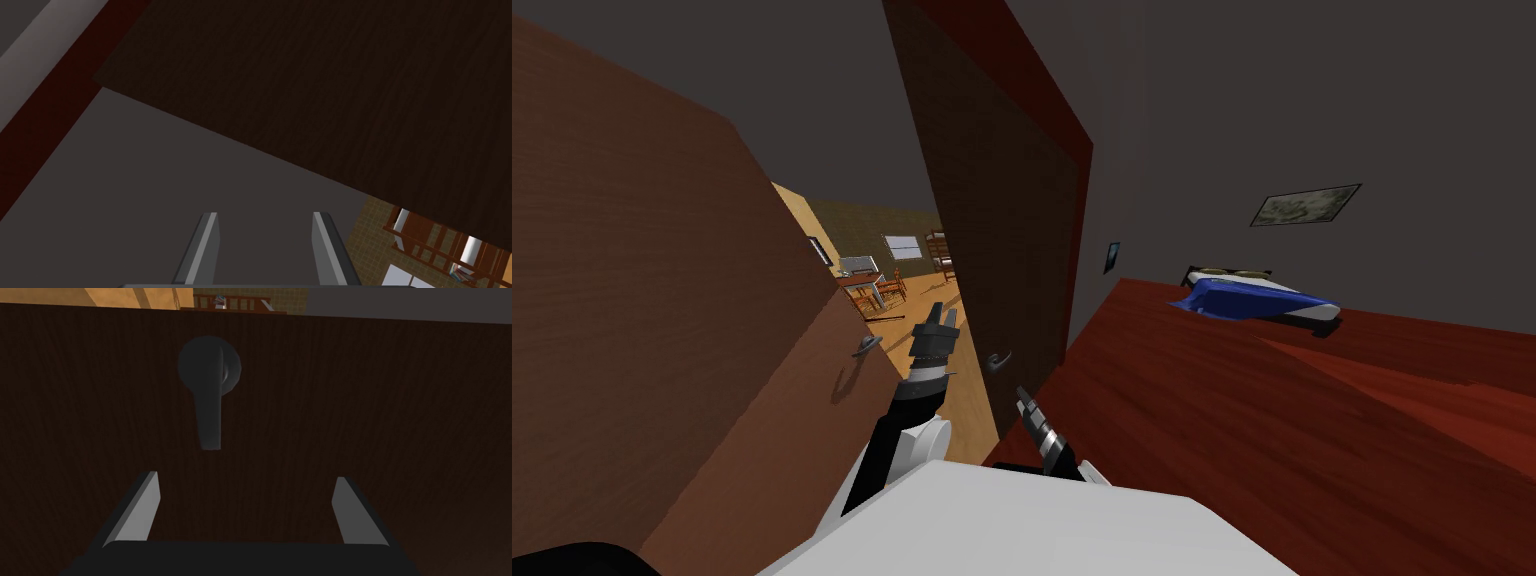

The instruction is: Push the door open

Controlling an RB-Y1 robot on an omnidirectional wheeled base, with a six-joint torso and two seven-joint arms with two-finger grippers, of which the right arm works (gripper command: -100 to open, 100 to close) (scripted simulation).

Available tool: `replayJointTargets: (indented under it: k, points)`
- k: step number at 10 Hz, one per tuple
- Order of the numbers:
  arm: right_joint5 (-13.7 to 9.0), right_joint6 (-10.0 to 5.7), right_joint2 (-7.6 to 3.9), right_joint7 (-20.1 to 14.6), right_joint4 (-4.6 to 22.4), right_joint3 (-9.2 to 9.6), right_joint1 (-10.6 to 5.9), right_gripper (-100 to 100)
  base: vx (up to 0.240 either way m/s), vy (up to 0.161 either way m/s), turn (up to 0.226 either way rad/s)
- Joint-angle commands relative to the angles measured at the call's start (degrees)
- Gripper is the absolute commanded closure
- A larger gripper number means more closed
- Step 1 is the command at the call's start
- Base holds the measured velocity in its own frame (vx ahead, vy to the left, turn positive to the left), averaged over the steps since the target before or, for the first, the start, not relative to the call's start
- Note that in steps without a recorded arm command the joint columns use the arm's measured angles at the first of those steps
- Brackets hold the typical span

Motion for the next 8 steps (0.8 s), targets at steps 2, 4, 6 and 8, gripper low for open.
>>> replayJointTargets:
  k: [2,4,6,8]
  points:
    - [0.0,-0.66,0.05,-0.2,2.9,1.66,-1.20,-100,0.113,-0.032,0.006]
    - [0.0,-1.10,0.04,-0.4,5.1,2.94,-2.08,-100,0.142,-0.014,0.008]
    - [0.0,-1.16,0.05,-0.4,5.5,3.19,-2.28,-100,0.098,-0.012,0.002]
    - [0.0,-1.26,0.37,-0.3,6.0,2.94,-2.40,-100,0.099,0.089,0.027]
